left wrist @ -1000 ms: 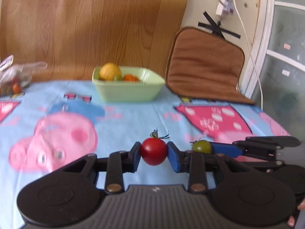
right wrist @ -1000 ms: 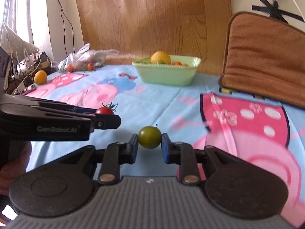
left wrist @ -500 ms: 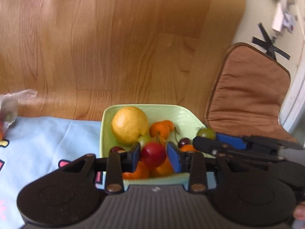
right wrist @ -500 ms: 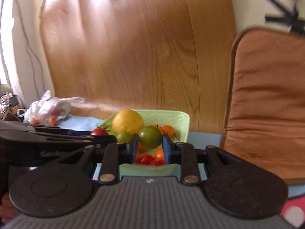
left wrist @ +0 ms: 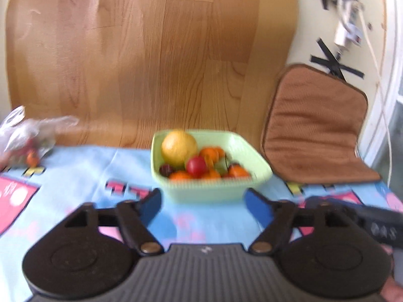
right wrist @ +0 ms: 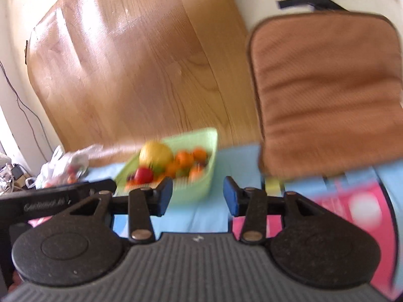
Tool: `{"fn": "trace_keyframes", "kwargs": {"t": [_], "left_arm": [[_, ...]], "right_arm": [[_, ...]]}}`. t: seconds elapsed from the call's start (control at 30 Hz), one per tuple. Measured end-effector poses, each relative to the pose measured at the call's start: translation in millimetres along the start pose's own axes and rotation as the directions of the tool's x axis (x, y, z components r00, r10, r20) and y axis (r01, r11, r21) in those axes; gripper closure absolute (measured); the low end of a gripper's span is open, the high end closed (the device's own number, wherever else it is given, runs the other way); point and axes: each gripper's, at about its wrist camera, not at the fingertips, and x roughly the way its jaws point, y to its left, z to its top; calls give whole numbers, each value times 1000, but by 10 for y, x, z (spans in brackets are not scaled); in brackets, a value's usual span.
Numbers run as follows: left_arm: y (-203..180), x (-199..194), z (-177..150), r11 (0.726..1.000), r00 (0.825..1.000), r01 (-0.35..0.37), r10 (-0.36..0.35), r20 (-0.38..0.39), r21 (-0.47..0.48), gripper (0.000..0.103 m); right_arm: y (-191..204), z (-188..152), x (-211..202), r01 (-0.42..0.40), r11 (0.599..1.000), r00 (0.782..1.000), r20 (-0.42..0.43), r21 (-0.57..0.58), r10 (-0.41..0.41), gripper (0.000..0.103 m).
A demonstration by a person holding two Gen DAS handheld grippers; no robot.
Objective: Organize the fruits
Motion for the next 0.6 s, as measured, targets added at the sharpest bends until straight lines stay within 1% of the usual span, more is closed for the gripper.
{"fn": "trace_keyframes", "kwargs": {"t": [0.1, 0.2, 0.3, 0.4, 0.5, 0.6], "left_arm": [[-122, -262, -252, 1000, 999, -29, 29, -21, 2, 13], [-231, -520, -498, 997, 997, -77, 77, -22, 11, 1], [-317, -761, -685, 994, 994, -106, 107, -20, 11, 0], [-389, -976, -815, 991, 991, -131, 131, -7, 18, 0], [-474, -1125, -877, 981, 982, -190, 189, 7, 47, 0], [-561, -1225, -902, 966, 970, -245, 244, 23, 82, 0]], "right_arm": [[81, -380, -380, 13, 1000, 1000, -13, 24, -13, 49], [155, -671, -619, 29, 1000, 998, -62, 2, -28, 49], [145, -854, -821, 21, 999, 995, -100, 25, -18, 43], [124, -953, -997, 10, 998, 993, -117, 67, -2, 43], [133, -960, -1115, -12, 995, 993, -112, 100, 23, 42], [208, -977, -1255, -37, 995, 995, -93, 95, 46, 40]]}}
